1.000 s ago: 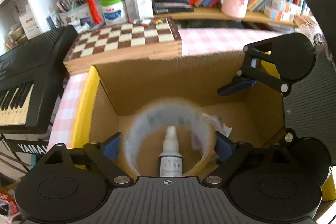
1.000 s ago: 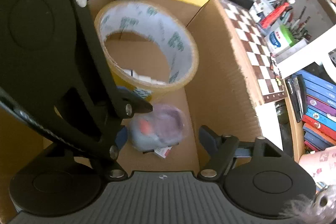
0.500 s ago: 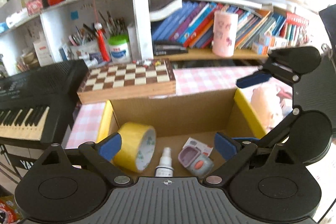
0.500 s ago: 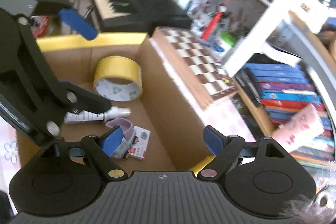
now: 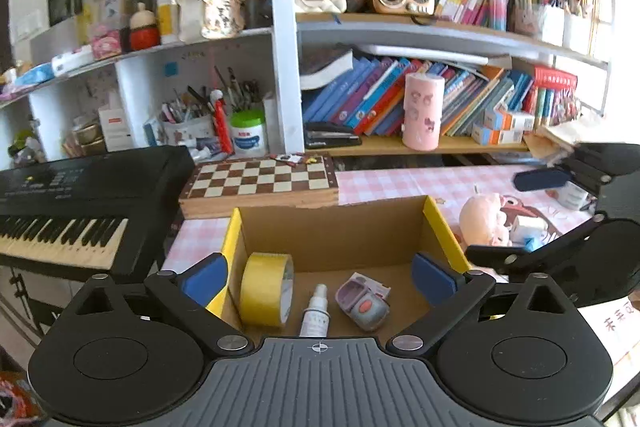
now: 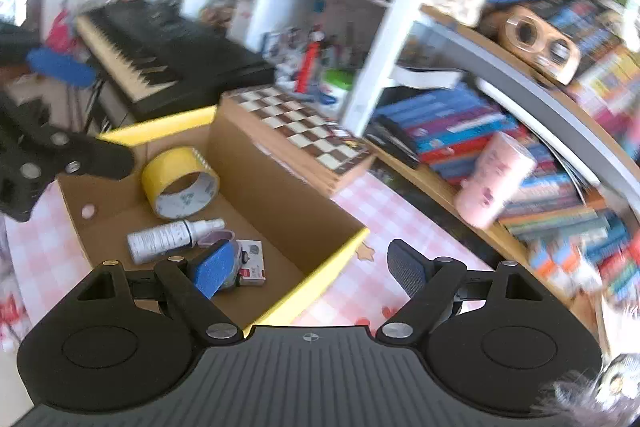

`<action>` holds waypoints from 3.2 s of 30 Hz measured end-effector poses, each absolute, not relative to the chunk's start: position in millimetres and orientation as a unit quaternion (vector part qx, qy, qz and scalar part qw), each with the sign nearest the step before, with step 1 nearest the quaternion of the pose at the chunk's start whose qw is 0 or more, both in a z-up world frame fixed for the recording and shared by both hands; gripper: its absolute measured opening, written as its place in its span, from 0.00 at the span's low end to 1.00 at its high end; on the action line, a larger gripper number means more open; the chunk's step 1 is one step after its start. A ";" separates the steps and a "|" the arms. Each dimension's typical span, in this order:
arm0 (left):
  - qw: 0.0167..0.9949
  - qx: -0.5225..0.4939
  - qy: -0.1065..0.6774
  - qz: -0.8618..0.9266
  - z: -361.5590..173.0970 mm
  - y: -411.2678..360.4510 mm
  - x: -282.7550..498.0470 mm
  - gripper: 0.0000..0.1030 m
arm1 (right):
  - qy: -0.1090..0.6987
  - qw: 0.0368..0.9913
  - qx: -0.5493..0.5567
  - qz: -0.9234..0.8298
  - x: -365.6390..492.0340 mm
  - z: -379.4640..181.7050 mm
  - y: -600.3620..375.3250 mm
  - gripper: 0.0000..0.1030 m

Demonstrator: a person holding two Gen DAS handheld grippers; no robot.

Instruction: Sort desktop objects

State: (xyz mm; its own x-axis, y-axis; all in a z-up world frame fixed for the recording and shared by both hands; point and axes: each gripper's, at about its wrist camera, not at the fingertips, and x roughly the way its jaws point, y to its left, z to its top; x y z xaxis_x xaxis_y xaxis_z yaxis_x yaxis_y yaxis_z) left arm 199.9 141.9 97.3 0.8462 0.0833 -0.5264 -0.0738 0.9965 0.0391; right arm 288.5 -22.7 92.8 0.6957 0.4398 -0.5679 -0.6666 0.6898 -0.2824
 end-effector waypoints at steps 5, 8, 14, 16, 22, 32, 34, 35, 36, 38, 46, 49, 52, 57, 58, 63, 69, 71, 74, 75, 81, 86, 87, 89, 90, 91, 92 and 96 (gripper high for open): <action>0.964 -0.001 0.257 0.062 98.5 140.8 169.8 0.98 | 0.233 0.914 -0.190 0.273 264.2 98.6 -44.1 0.83; 0.965 -0.009 0.253 0.070 98.2 141.7 153.7 0.98 | 0.227 0.924 -0.175 0.252 247.6 98.2 -55.1 0.83; 0.966 0.001 0.246 0.083 96.7 139.2 123.0 0.98 | 0.214 0.943 -0.142 0.212 210.9 98.6 -73.3 0.84; 0.966 0.009 0.244 0.086 95.1 136.7 113.5 0.98 | 0.213 0.947 -0.131 0.202 198.8 98.4 -77.8 0.85; 0.966 0.000 0.242 0.095 89.6 131.5 90.1 0.98 | 0.219 0.956 -0.086 0.173 165.1 90.0 -87.6 0.85; 0.960 -0.023 0.246 0.134 68.7 125.5 57.2 0.98 | 0.230 0.966 -0.048 0.109 114.1 58.8 -90.7 0.85; 0.958 -0.026 0.247 0.141 64.4 124.3 51.4 0.98 | 0.228 0.966 -0.050 0.107 105.1 54.3 -90.8 0.85; 0.957 -0.027 0.249 0.145 62.0 123.6 48.3 0.98 | 0.228 0.967 -0.052 0.107 100.5 51.9 -90.7 0.85; 0.956 -0.029 0.251 0.149 59.3 122.8 45.5 0.98 | 0.228 0.966 -0.054 0.108 96.0 49.4 -90.7 0.85; 0.954 -0.030 0.256 0.151 54.3 120.5 41.0 0.98 | 0.234 0.964 -0.057 0.114 90.2 45.7 -89.8 0.85; 0.953 -0.020 0.274 0.130 41.3 107.2 28.5 0.98 | 0.242 0.959 -0.071 0.128 74.7 41.5 -86.5 0.87; 0.953 -0.015 0.279 0.118 39.1 101.3 25.7 0.98 | 0.247 0.958 -0.076 0.129 69.5 39.5 -86.9 0.87; 0.952 -0.010 0.286 0.105 35.7 96.7 23.2 0.98 | 0.250 0.957 -0.079 0.127 63.9 37.3 -87.6 0.88; 0.951 -0.011 0.298 0.088 31.1 91.9 21.6 0.98 | 0.262 0.955 -0.077 0.118 57.5 33.8 -92.4 0.89; 0.950 -0.012 0.300 0.085 30.4 91.3 22.1 0.98 | 0.265 0.954 -0.076 0.115 56.6 33.1 -93.6 0.89; 0.949 -0.013 0.309 0.066 27.5 85.5 26.3 0.98 | 0.275 0.954 -0.072 0.097 51.0 29.7 -102.4 0.89; 0.951 -0.006 0.308 0.036 27.2 73.8 31.4 0.98 | 0.289 0.953 -0.060 0.065 47.9 26.7 -115.2 0.90; 0.951 -0.007 0.309 0.027 27.0 71.2 35.0 0.98 | 0.293 0.953 -0.057 0.055 46.9 26.4 -119.8 0.90; 0.951 -0.004 0.310 0.009 26.1 64.9 40.3 0.98 | 0.297 0.952 -0.053 0.041 44.9 26.1 -126.7 0.90; 0.950 -0.003 0.311 0.003 25.8 62.8 42.1 0.98 | 0.298 0.952 -0.052 0.036 44.1 25.7 -128.7 0.90; 0.949 0.007 0.313 -0.032 24.6 47.2 53.0 0.98 | 0.302 0.952 -0.047 0.007 43.5 24.7 -141.5 0.90; 0.947 0.012 0.316 -0.063 23.9 30.9 65.6 0.98 | 0.298 0.953 -0.047 -0.018 43.9 26.7 -154.5 0.90; 0.946 0.015 0.317 -0.070 23.4 26.7 68.5 0.98 | 0.298 0.953 -0.046 -0.023 44.1 27.1 -157.7 0.90; 0.945 0.021 0.316 -0.084 23.4 19.7 71.8 0.98 | 0.299 0.953 -0.041 -0.034 45.7 26.9 -165.1 0.90; 0.945 0.024 0.315 -0.090 23.9 17.2 73.4 0.98 | 0.299 0.953 -0.039 -0.038 46.6 27.1 -167.3 0.90; 0.945 0.025 0.313 -0.094 24.2 15.6 74.4 0.98 | 0.300 0.952 -0.038 -0.042 48.5 27.4 -169.7 0.90; 0.945 0.025 0.310 -0.098 24.9 13.1 76.4 0.98 | 0.301 0.952 -0.038 -0.045 50.4 27.7 -171.9 0.90; 0.947 0.028 0.302 -0.105 27.7 6.1 84.9 0.98 | 0.299 0.952 -0.041 -0.048 58.3 29.1 -176.8 0.90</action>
